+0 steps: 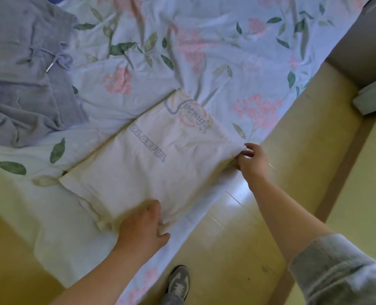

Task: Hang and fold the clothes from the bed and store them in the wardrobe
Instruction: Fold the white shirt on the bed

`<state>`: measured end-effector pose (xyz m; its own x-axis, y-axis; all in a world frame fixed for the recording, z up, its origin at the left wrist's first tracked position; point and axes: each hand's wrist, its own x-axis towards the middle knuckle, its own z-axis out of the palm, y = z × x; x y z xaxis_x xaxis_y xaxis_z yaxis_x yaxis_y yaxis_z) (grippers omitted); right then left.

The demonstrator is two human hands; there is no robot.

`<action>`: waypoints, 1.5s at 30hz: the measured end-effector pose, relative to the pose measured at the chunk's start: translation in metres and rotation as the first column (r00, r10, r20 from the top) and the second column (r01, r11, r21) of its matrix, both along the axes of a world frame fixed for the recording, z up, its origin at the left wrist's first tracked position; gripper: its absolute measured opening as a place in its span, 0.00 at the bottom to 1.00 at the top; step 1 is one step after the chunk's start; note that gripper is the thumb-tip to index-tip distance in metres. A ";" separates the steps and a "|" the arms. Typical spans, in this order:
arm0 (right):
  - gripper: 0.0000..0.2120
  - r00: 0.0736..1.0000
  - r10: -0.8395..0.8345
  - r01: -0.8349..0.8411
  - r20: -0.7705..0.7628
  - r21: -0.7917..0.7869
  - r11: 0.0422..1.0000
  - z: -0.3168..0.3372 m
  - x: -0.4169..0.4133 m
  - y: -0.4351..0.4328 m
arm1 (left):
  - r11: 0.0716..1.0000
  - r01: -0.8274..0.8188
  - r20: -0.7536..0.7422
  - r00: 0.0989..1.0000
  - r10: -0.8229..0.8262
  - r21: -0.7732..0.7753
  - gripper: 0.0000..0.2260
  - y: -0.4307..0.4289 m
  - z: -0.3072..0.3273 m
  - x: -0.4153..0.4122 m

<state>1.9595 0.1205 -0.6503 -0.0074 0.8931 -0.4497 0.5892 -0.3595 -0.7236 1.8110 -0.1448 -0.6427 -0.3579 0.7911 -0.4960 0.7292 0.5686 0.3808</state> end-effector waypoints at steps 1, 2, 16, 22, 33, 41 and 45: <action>0.16 0.998 0.005 -0.004 0.069 -0.006 1.000 -0.004 0.002 0.000 | 1.000 0.012 -0.033 0.999 -0.012 -0.007 0.20 0.001 -0.002 0.002; 0.16 0.992 0.020 -0.020 0.122 0.002 1.000 -0.007 0.002 0.002 | 1.000 0.023 -0.064 0.998 -0.023 -0.010 0.21 0.002 -0.005 0.002; 0.05 0.965 0.100 -0.130 0.242 0.112 0.985 -0.014 0.015 0.020 | 0.968 0.182 -0.130 0.970 -0.206 -0.171 0.21 0.020 -0.017 -0.008; 0.13 0.985 -0.092 0.085 0.147 0.053 0.995 -0.006 0.005 0.013 | 0.965 0.215 0.103 0.974 -0.202 -0.148 0.16 0.013 -0.014 -0.020; 0.09 0.968 -0.244 0.239 -0.061 -0.081 0.968 0.004 -0.008 0.006 | 0.883 0.340 0.110 0.941 -0.321 -0.325 0.13 0.001 -0.012 -0.029; 0.17 0.938 -0.329 0.287 -0.111 -0.287 0.914 -0.014 0.006 -0.006 | 0.781 0.461 0.286 0.885 -0.368 -0.421 0.19 0.012 -0.004 -0.033; 0.20 0.890 -0.359 0.227 -0.279 -0.413 0.882 -0.009 0.008 -0.026 | 0.930 0.094 0.415 0.907 0.067 -0.355 0.23 0.001 0.007 -0.040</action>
